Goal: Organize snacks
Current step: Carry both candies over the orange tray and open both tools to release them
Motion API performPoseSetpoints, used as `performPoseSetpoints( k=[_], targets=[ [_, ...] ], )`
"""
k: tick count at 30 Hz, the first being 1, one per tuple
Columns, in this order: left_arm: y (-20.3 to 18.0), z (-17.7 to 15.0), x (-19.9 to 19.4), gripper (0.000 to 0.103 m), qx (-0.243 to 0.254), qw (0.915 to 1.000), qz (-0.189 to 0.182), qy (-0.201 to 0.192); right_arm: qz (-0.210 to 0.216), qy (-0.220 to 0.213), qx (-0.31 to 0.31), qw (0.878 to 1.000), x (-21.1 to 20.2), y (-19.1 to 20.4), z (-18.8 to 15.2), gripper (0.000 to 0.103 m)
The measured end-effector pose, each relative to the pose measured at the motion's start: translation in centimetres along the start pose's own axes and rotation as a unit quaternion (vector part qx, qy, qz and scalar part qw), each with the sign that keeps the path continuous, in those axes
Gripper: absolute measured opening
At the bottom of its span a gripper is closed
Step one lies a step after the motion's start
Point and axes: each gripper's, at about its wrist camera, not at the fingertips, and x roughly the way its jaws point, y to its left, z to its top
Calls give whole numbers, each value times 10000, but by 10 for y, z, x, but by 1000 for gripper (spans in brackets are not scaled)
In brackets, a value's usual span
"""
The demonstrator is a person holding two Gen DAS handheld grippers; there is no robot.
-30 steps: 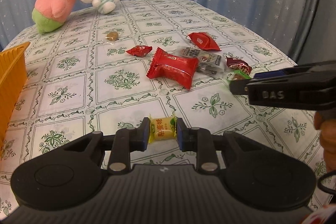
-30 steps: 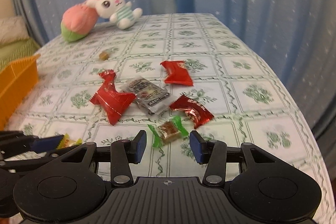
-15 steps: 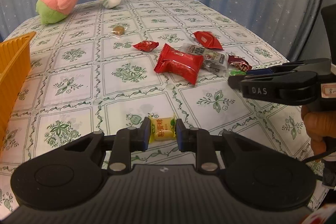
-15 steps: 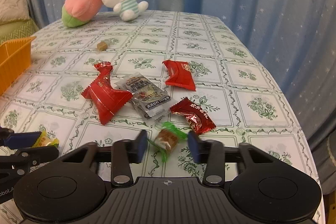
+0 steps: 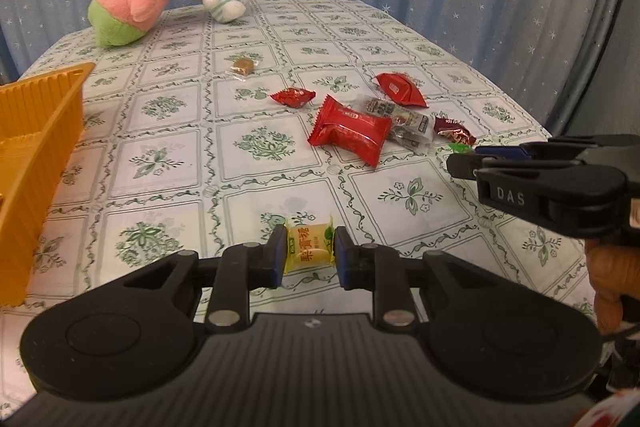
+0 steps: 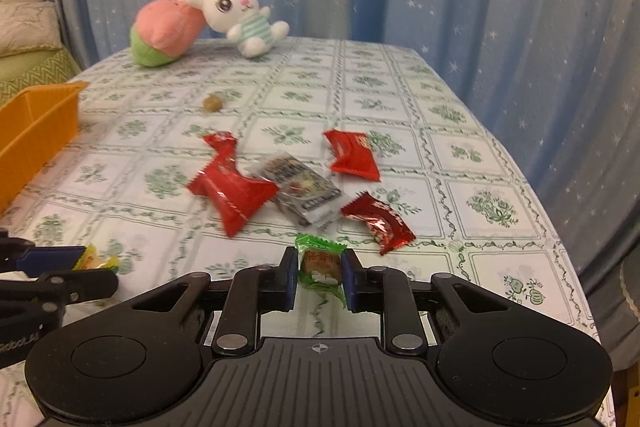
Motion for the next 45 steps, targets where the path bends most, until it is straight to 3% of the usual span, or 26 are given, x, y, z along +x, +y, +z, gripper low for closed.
performPoseSetpoints(
  k=[15,32,45],
  targets=[
    [21,-7,-61,22,-171,9997,162,-105,218,83,385,9990,-64,34,-16,23],
    [58,-7,-120,22,-442,9975,435,-336,603,-235,-35,9979,-104,96,4,23],
    [99,-9,-147,22,-741,9940,673,-443,955,-322,-355,9943,-111,146,18,23]
  ],
)
